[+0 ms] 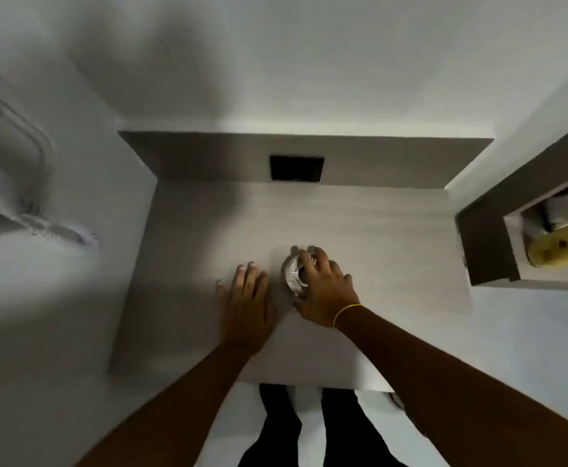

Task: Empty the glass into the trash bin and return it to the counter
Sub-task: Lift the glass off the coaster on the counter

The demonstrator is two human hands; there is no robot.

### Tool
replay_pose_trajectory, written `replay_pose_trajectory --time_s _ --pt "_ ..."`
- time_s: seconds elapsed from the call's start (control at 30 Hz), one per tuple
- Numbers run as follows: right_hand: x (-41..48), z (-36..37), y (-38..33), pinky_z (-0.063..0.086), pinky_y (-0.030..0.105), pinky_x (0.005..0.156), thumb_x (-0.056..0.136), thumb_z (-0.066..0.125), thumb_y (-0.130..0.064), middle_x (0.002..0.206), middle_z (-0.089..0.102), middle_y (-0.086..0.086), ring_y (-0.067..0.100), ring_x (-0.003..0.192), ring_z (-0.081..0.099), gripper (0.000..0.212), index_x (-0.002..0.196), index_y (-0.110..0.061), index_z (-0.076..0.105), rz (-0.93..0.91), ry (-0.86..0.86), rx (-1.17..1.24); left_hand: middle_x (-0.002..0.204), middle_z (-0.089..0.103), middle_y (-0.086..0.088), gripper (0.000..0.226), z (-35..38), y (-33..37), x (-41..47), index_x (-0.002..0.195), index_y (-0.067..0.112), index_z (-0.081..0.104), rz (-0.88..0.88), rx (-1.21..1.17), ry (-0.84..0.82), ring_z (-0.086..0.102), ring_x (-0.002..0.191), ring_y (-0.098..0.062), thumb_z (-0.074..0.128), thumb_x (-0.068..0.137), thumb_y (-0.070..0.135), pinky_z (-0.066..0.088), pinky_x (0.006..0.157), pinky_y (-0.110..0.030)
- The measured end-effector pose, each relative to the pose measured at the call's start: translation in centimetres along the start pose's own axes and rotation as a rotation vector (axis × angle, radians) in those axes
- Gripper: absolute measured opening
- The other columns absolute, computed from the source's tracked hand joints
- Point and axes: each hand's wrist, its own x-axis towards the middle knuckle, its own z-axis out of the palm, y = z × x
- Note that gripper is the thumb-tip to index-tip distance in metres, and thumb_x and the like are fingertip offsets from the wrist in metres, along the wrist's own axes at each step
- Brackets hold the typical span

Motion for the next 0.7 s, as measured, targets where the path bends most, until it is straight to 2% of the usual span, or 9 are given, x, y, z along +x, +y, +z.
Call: replay_pose_trajectory --time_s 0.1,0.2,0.37,0.53,0.7 --pt "1.4 -0.3 0.1 0.056 0.059 0.09 0.058 0.078 -0.05 0.162 0.03 0.006 0.042 0.134 0.051 0.119 0.161 -0.035 0.019 -0.029 -0.015 -0.041 0.175 0.031 -0.017 0.072 1.5 0.2 0.1 0.162 0.012 0.04 -0.057 -0.041 -0.06 0.026 0.162 -0.039 0.031 0.097 0.042 0.027 0.118 -0.078" --pt "2.5 -0.9 0.5 0.06 0.058 0.09 0.061 0.082 -0.043 0.16 0.033 0.008 0.042 0.134 0.049 0.119 0.162 -0.034 0.021 -0.072 -0.062 -0.086 0.178 0.024 -0.014 0.072 3.0 0.4 -0.1 0.166 0.016 0.031 -0.064 -0.044 -0.048 0.02 0.164 -0.036 0.032 0.099 0.041 0.022 0.121 -0.079" --pt "3.3 -1.9 -0.1 0.061 0.052 0.091 0.064 0.083 -0.036 0.153 0.037 0.013 0.043 0.13 0.047 0.107 0.158 -0.026 0.033 -0.124 -0.139 -0.129 0.178 0.025 -0.013 0.071 3.9 0.1 -0.1 0.166 0.018 0.031 -0.068 -0.049 -0.018 0.022 0.164 -0.036 0.035 0.101 0.043 0.021 0.121 -0.079" --pt "2.6 -2.8 -0.3 0.061 0.052 0.089 0.066 0.079 -0.04 0.152 0.039 0.012 0.042 0.127 0.051 0.106 0.159 -0.027 0.031 -0.159 -0.082 -0.159 0.179 0.021 -0.01 0.069 4.6 -0.2 -0.1 0.167 0.021 0.029 -0.063 -0.05 0.039 0.018 0.165 -0.032 0.038 0.102 0.042 0.017 0.123 -0.077" --pt "1.8 -5.4 2.6 0.061 0.057 0.094 0.067 0.082 -0.046 0.148 0.043 0.012 0.043 0.126 0.056 0.104 0.156 -0.026 0.033 -0.05 0.0 -0.085 0.178 0.023 -0.011 0.069 4.4 0.0 -0.1 0.166 0.019 0.034 -0.053 -0.075 0.075 0.019 0.165 -0.033 0.038 0.101 0.042 0.018 0.123 -0.076"
